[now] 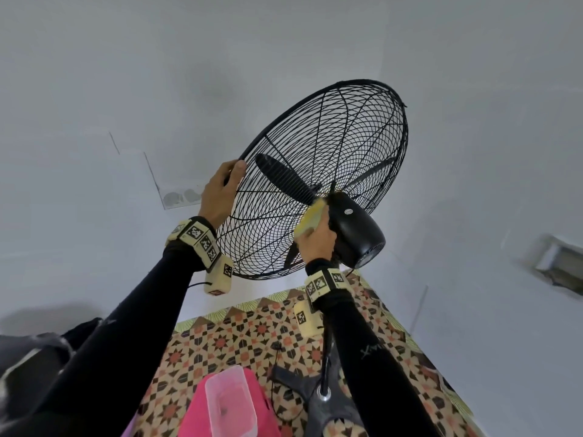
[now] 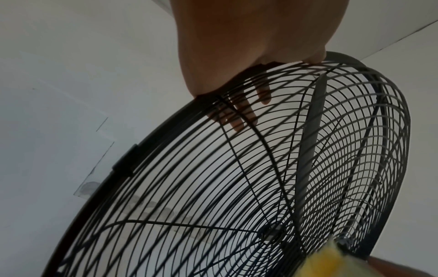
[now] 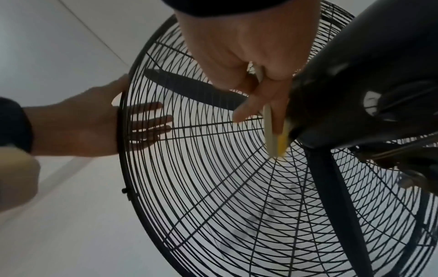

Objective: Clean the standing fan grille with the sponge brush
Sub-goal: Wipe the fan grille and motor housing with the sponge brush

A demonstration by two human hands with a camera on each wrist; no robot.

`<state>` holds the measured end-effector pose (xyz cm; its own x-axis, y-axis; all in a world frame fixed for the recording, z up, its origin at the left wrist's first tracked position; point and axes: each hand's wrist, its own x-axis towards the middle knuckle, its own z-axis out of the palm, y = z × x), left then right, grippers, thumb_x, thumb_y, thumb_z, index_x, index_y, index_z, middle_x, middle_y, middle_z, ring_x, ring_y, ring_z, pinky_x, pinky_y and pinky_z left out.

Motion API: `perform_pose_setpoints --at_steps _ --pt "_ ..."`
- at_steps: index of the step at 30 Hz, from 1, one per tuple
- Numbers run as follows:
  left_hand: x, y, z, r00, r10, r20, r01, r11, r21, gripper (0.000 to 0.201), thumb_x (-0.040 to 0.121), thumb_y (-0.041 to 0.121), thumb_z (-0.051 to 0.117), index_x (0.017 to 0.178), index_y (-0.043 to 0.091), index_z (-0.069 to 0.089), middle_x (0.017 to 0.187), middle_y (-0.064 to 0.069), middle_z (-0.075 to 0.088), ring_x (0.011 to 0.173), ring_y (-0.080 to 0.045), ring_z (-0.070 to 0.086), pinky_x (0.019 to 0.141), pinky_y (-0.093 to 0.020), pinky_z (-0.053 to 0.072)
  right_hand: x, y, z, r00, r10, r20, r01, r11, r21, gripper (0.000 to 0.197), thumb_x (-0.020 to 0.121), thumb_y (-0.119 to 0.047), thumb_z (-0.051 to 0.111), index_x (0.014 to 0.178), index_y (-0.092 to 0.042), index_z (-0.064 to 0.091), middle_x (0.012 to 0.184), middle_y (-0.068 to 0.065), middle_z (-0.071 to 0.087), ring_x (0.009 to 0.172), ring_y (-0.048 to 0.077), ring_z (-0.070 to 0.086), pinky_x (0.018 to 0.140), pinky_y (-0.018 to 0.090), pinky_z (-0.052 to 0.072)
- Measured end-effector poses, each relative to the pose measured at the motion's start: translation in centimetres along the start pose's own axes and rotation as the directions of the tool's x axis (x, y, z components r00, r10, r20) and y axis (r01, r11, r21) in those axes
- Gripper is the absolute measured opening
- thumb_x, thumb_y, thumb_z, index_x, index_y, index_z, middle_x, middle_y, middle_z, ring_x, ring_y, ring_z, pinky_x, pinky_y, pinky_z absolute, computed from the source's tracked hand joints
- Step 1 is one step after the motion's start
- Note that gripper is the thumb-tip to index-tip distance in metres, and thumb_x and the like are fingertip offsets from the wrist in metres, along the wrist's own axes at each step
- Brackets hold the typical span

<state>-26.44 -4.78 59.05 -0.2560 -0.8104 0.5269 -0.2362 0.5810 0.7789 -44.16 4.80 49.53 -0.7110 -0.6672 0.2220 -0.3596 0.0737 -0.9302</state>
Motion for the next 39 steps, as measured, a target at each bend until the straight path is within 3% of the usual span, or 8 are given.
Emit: perform_pose_setpoints --at_steps 8,13,17,24,29,34,38,39 --pt "-0.2 -0.9 -0.7 0.996 0.002 0.088 0.001 0.999 -0.040 0.081 0.087 0.088 0.039 0.138 0.028 0.057 0.130 0.009 0.066 0.124 -0.011 0.060 0.113 -0.043 0.044 2.4 0.6 -1.1 0.984 0.135 -0.119 -0.119 0.984 0.133 0.059 0.090 -0.009 0.059 0.147 -0.013 0.048 0.136 0.017 0.057 0.122 0.040 0.055 0.103 0.052 0.051" --pt "0.2 -2.4 -1.9 0.990 0.010 0.141 -0.008 1.000 -0.017 0.071 0.097 0.077 0.037 0.141 0.024 0.053 0.135 0.002 0.063 0.127 -0.015 0.057 0.117 -0.045 0.041 2.7 0.5 -2.7 0.937 0.273 0.219 -0.348 0.793 0.499 0.046 0.083 0.012 0.054 0.126 0.003 0.065 0.126 0.021 0.061 0.077 0.024 0.067 0.054 0.024 0.057" --pt "-0.2 -4.6 -2.2 0.981 0.008 0.195 -0.002 0.999 -0.035 0.075 0.090 0.085 0.036 0.140 0.031 0.050 0.136 0.001 0.063 0.128 -0.019 0.058 0.115 -0.049 0.041 2.2 0.3 -2.3 0.894 0.432 0.117 -0.394 0.635 0.664 0.024 0.082 0.015 0.050 0.103 0.010 0.061 0.096 0.021 0.060 0.056 0.023 0.061 0.037 0.021 0.045" --pt "0.1 -7.4 -3.5 0.952 -0.008 0.305 0.041 0.994 -0.101 0.069 0.095 0.081 0.033 0.144 0.034 0.043 0.146 0.001 0.057 0.129 -0.018 0.054 0.112 -0.042 0.037 -1.2 0.1 -1.0 0.888 0.416 0.196 -0.418 0.550 0.723 0.038 0.085 0.014 0.046 0.116 0.006 0.065 0.112 0.022 0.062 0.070 0.024 0.061 0.042 0.015 0.043" --pt "-1.2 -10.2 -3.7 0.937 -0.058 0.343 0.113 0.983 -0.143 0.045 0.103 0.069 0.028 0.133 0.038 0.039 0.133 0.001 0.058 0.124 -0.025 0.055 0.100 -0.037 0.032 -2.5 -1.1 1.4 0.894 0.446 0.049 -0.334 0.589 0.736 0.034 0.097 0.009 0.046 0.131 0.012 0.053 0.102 0.012 0.057 0.057 0.009 0.065 0.054 0.014 0.051" --pt "-1.7 -11.2 -4.7 0.916 -0.033 0.399 0.117 0.975 -0.188 0.040 0.105 0.064 0.031 0.134 0.037 0.036 0.132 0.005 0.054 0.120 -0.020 0.052 0.099 -0.034 0.032 -4.3 -1.1 1.8 0.897 0.407 0.172 -0.398 0.575 0.715 0.045 0.086 0.010 0.038 0.118 -0.001 0.068 0.103 0.015 0.065 0.051 0.011 0.055 0.039 0.011 0.040" --pt "-1.8 -11.1 -4.4 0.908 0.011 0.419 0.074 0.980 -0.185 0.051 0.102 0.070 0.030 0.139 0.035 0.036 0.133 0.007 0.055 0.119 -0.020 0.055 0.098 -0.035 0.035 -1.0 3.9 2.3 0.882 0.460 0.098 -0.364 0.537 0.761 0.032 0.070 -0.022 0.070 0.099 -0.009 0.066 0.130 0.027 0.060 0.107 0.033 0.063 0.088 0.028 0.059" --pt "-1.8 -11.2 -4.4 0.908 0.008 0.418 0.075 0.981 -0.181 0.054 0.102 0.069 0.030 0.141 0.033 0.036 0.133 0.007 0.055 0.119 -0.020 0.055 0.098 -0.035 0.035 -0.7 4.3 2.5 0.879 0.459 0.129 -0.381 0.513 0.769 0.032 0.071 -0.021 0.072 0.099 -0.007 0.065 0.134 0.030 0.056 0.112 0.033 0.063 0.086 0.029 0.060"
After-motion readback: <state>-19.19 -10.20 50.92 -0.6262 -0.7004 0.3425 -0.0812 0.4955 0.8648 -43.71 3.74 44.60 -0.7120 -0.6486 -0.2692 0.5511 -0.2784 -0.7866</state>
